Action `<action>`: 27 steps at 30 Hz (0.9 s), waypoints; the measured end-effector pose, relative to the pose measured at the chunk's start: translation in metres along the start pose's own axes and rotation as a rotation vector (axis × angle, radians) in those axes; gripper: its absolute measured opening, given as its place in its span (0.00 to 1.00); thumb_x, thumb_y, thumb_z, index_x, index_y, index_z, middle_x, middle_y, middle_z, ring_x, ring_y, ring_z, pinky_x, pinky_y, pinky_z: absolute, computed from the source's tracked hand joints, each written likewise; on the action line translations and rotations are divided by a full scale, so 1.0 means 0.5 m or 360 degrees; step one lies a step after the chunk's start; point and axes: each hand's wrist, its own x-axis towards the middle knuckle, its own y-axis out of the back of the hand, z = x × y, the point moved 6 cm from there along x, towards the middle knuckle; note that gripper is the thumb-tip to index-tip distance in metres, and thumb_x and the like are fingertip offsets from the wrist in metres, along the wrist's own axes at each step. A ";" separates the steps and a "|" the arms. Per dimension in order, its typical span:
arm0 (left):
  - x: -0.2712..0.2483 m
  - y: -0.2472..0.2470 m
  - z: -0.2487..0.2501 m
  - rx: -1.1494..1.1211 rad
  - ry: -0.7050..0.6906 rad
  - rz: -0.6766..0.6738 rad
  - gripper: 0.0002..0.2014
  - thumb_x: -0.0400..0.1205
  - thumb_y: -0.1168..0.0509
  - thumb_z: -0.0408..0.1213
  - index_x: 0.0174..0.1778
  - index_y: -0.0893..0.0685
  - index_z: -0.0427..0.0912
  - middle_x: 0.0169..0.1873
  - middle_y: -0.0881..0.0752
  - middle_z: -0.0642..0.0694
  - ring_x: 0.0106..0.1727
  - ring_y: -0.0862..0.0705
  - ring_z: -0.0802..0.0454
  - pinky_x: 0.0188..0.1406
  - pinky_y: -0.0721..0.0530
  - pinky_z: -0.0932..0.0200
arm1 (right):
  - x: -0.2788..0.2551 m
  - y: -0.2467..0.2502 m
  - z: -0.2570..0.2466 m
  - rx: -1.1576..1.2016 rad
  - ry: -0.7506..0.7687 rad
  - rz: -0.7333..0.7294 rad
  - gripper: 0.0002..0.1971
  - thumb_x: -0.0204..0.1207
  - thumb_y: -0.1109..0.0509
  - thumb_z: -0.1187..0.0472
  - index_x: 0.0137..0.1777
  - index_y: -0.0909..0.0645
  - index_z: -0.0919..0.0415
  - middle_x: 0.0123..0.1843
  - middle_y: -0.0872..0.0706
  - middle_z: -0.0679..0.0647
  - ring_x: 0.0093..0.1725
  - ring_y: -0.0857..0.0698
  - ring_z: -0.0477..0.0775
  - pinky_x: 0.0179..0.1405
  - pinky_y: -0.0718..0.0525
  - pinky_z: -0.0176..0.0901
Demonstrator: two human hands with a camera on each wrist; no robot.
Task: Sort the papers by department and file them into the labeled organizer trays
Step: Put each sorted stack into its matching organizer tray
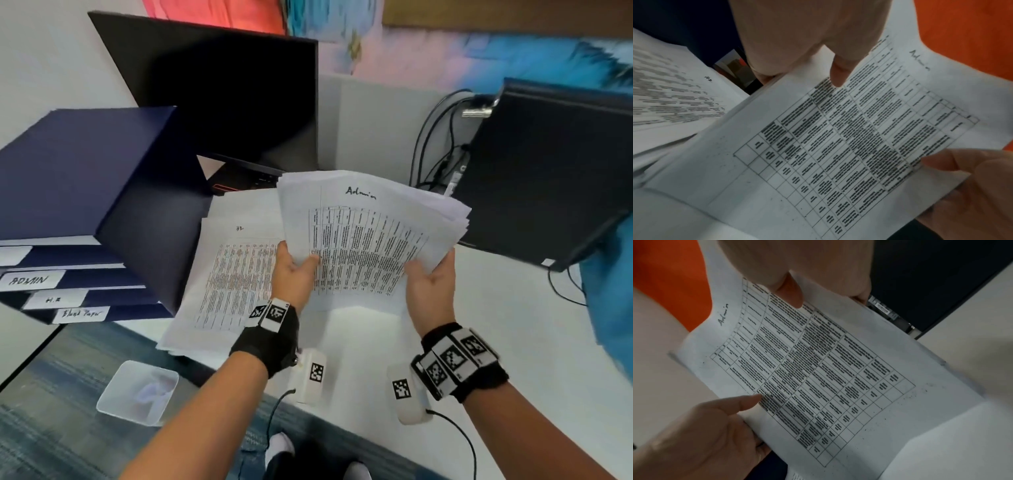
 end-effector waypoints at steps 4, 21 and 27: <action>-0.015 0.000 0.000 -0.0082 0.0017 0.0059 0.34 0.82 0.35 0.40 0.81 0.44 0.44 0.73 0.26 0.47 0.71 0.26 0.52 0.72 0.32 0.56 | 0.003 0.016 -0.004 -0.0002 -0.0009 -0.0020 0.22 0.77 0.41 0.77 0.50 0.29 0.44 0.48 0.17 0.42 0.41 0.15 0.34 0.35 0.19 0.23; -0.062 0.055 0.133 0.0086 -0.0560 0.0443 0.06 0.84 0.40 0.36 0.56 0.26 0.41 0.42 0.20 0.62 0.34 0.20 0.81 0.34 0.23 0.77 | -0.006 -0.056 -0.092 -0.0290 0.0335 -0.0266 0.08 0.84 0.43 0.64 0.61 0.32 0.58 0.47 0.21 0.38 0.43 0.19 0.35 0.44 0.19 0.35; -0.078 0.210 0.151 0.0072 -0.0594 0.0732 0.04 0.82 0.36 0.36 0.45 0.25 0.46 0.38 0.15 0.57 0.39 0.15 0.61 0.43 0.14 0.59 | -0.047 -0.159 -0.125 -0.0183 0.0362 -0.0454 0.08 0.83 0.39 0.63 0.58 0.29 0.51 0.48 0.18 0.38 0.42 0.17 0.31 0.39 0.20 0.26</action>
